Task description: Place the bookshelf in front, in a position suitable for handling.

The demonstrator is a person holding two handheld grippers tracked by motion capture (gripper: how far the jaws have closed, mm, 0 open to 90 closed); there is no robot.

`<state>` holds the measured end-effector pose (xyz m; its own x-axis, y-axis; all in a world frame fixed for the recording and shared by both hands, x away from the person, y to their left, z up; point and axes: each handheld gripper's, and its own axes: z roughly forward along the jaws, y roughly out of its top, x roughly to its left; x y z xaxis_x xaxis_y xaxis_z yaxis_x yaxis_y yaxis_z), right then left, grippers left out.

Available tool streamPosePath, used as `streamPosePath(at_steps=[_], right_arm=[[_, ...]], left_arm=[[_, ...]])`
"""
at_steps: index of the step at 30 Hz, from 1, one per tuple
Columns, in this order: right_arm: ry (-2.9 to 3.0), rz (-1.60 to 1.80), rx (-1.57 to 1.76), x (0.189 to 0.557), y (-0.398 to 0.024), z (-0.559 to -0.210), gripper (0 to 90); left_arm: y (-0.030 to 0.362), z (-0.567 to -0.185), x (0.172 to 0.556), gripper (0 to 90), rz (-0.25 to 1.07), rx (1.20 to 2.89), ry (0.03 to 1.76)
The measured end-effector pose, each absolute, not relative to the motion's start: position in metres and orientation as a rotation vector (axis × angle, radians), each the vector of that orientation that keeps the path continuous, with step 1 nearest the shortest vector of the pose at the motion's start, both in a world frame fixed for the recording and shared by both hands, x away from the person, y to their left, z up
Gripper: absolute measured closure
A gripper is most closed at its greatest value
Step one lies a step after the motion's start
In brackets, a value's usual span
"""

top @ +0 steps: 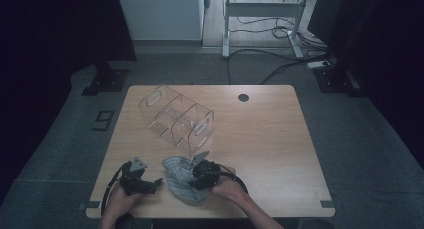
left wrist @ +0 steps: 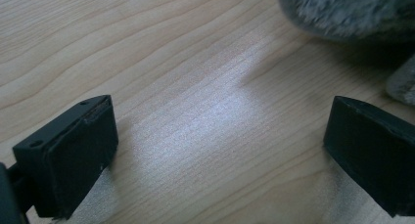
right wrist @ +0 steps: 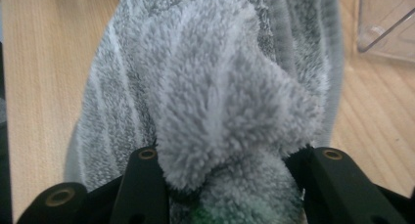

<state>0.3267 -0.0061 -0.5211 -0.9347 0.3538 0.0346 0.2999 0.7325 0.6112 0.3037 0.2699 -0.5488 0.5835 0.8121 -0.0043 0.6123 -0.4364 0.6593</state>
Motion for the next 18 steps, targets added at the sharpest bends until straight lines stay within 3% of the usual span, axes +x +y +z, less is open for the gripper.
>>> streamPosePath(at_steps=[18], right_arm=[[2.831,1.095,0.503,0.319,-0.012,-0.472,58.4]], left_arm=[[0.27,-0.549,0.304,0.0,0.422,2.192,1.128]])
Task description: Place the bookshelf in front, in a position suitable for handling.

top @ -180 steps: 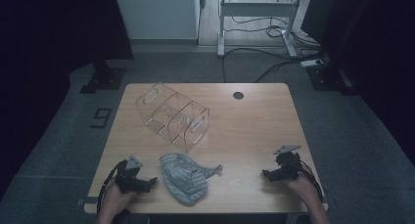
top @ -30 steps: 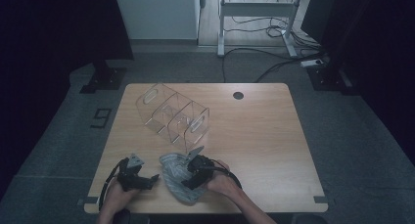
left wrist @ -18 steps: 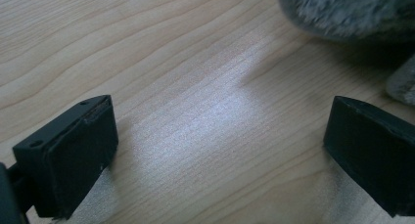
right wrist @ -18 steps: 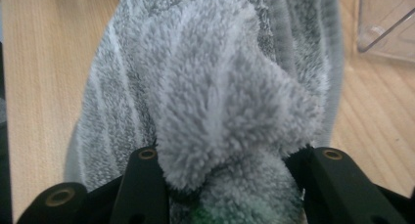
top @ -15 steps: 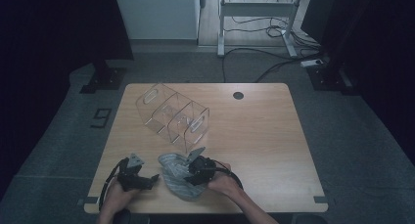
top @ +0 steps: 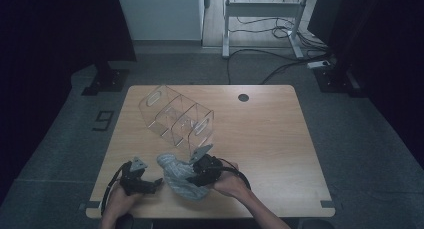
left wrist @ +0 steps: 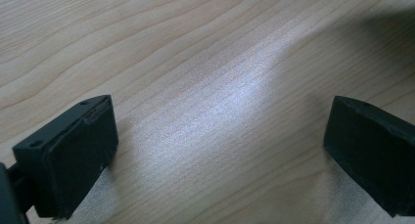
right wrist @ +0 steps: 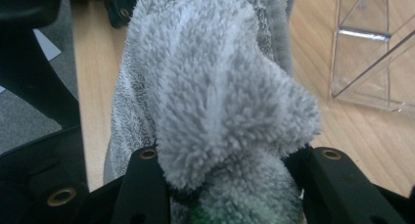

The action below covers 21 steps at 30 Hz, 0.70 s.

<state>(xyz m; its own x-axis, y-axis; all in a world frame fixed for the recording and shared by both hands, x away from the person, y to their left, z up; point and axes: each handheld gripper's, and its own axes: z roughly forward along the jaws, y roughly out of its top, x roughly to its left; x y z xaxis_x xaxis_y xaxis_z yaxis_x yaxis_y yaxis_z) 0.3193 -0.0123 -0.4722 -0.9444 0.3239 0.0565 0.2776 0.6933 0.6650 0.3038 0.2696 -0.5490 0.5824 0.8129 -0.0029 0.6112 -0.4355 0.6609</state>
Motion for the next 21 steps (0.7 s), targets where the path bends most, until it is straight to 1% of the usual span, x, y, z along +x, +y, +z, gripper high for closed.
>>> streamPosePath(at_steps=[12,21], right_arm=[[2.81,1.139,0.496,0.316,-0.024,-0.444,58.9],[2.816,1.129,0.501,0.314,-0.039,-0.437,59.0]], left_arm=[[0.27,-0.549,0.304,0.0,0.421,2.192,1.128],[0.27,-0.549,0.304,0.0,0.422,2.193,1.128]])
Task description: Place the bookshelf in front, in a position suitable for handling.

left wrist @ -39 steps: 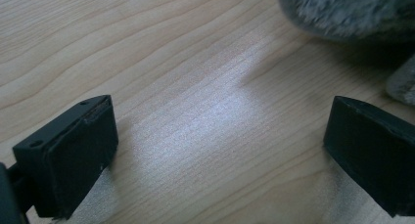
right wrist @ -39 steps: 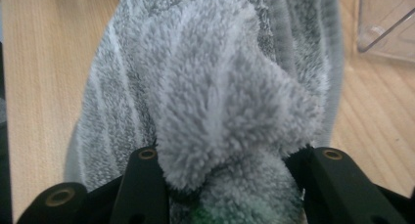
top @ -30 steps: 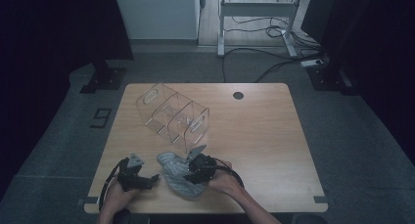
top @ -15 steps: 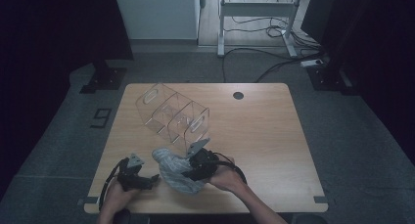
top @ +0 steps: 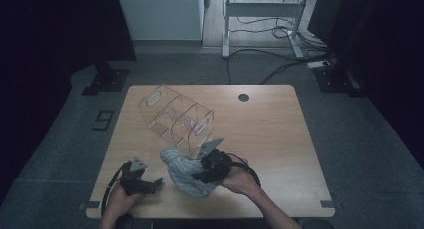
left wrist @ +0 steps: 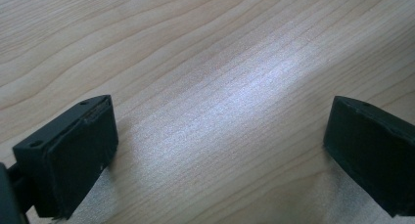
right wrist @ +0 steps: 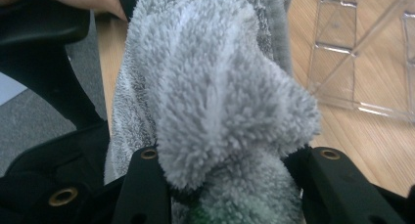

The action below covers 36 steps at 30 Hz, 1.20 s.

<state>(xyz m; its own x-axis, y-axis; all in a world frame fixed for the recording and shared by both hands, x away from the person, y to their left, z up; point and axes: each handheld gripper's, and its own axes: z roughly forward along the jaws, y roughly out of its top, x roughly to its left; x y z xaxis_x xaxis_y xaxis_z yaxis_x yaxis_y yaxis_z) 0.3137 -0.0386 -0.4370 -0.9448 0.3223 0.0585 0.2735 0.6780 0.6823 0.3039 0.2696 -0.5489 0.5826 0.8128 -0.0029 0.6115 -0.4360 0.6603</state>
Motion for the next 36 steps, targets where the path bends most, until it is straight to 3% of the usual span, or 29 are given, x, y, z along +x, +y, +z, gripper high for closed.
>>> streamPosePath(at_steps=[36], right_arm=[[2.59,1.072,0.86,0.337,-0.159,-0.417,59.0]], left_arm=[[0.269,-0.549,0.304,0.0,0.421,2.193,1.129]])
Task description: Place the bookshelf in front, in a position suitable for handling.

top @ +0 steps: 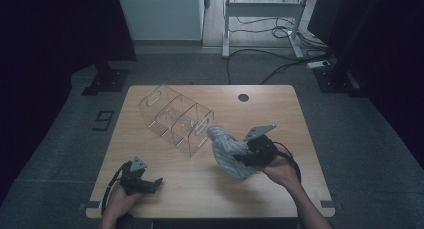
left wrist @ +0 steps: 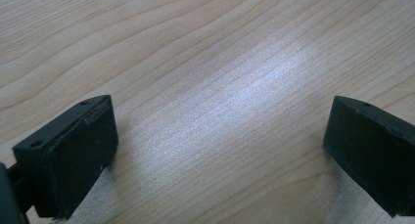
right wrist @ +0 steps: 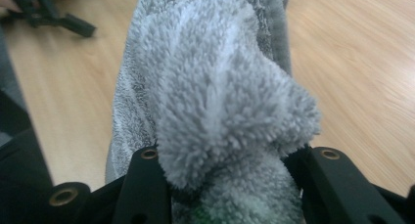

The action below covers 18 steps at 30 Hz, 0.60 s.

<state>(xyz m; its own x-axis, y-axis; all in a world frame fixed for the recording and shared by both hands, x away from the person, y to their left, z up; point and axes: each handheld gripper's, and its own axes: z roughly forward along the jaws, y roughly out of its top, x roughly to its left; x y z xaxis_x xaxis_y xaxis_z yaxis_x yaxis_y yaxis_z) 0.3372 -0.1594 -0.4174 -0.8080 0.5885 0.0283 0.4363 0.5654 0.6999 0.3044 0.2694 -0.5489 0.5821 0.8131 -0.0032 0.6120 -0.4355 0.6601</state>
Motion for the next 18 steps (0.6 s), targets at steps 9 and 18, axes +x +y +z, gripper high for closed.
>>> streamPosePath(at_steps=[9,18], right_arm=[[2.493,1.033,0.992,0.349,-0.198,-0.415,59.0],[2.397,1.006,1.127,0.362,-0.234,-0.415,59.0]], left_arm=[[0.269,-0.549,0.304,0.0,0.421,2.193,1.129],[0.269,-0.549,0.304,0.0,0.421,2.192,1.131]])
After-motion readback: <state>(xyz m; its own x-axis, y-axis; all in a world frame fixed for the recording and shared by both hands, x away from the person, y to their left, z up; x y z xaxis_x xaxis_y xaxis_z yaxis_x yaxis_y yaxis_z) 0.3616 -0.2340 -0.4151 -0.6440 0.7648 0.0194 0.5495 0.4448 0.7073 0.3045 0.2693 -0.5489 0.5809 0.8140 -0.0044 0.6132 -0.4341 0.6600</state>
